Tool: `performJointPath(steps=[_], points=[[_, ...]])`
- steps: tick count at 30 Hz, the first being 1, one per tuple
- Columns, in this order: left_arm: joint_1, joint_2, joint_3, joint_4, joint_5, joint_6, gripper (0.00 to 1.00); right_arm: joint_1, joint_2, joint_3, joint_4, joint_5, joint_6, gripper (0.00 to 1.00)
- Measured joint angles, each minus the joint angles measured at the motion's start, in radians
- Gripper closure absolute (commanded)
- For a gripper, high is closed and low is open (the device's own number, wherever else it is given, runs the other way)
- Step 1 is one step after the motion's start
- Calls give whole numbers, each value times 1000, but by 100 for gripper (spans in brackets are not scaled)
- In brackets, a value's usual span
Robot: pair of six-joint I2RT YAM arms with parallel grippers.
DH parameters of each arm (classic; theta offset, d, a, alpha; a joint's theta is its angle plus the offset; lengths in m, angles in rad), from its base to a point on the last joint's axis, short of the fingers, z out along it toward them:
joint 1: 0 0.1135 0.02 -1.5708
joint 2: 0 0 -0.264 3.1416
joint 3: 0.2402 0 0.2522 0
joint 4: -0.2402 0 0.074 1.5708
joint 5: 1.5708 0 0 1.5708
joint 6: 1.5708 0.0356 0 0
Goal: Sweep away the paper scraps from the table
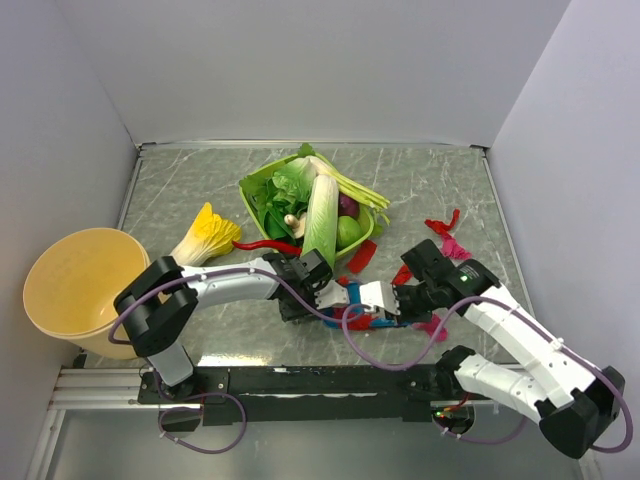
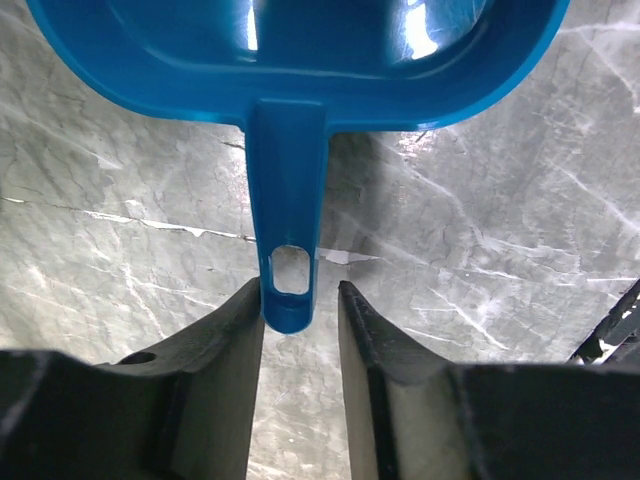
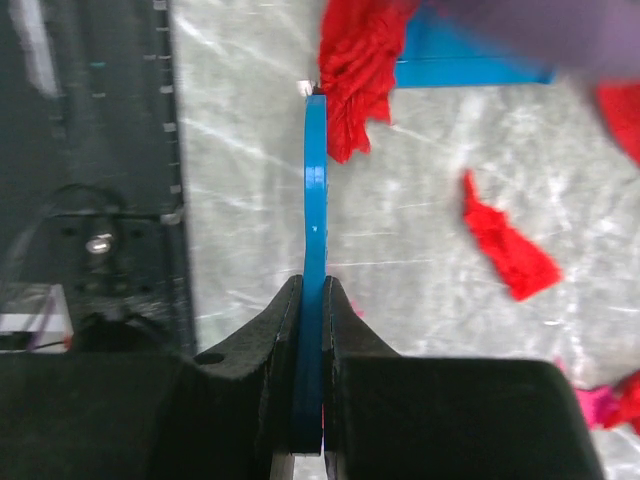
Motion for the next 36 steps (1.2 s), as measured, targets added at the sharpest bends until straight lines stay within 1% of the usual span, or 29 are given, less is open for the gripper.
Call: performJointPath(steps=[7,13,17,20,22,25,29,33,36], points=[[10,-24,-22,34,25,2,66,14,67,4,122,63,31,100],[15,-72,-60,70,46,2,67,16,92,59,164,84,81,100],[16,-81,-73,93,54,2,67,18,63,68,151,103,89,100],[16,-81,-77,105,64,1,67,18,10,56,141,124,101,100],[16,-81,-77,111,71,0,67,18,-37,39,140,140,129,100],[16,-81,-77,119,77,0,67,12,-63,29,146,165,203,100],[16,-81,-80,128,91,1,65,-51,-45,30,181,168,354,100],[16,-81,-84,137,101,1,66,-161,-6,56,201,149,504,100],[16,-81,-93,156,104,2,66,-232,23,95,213,141,580,100]])
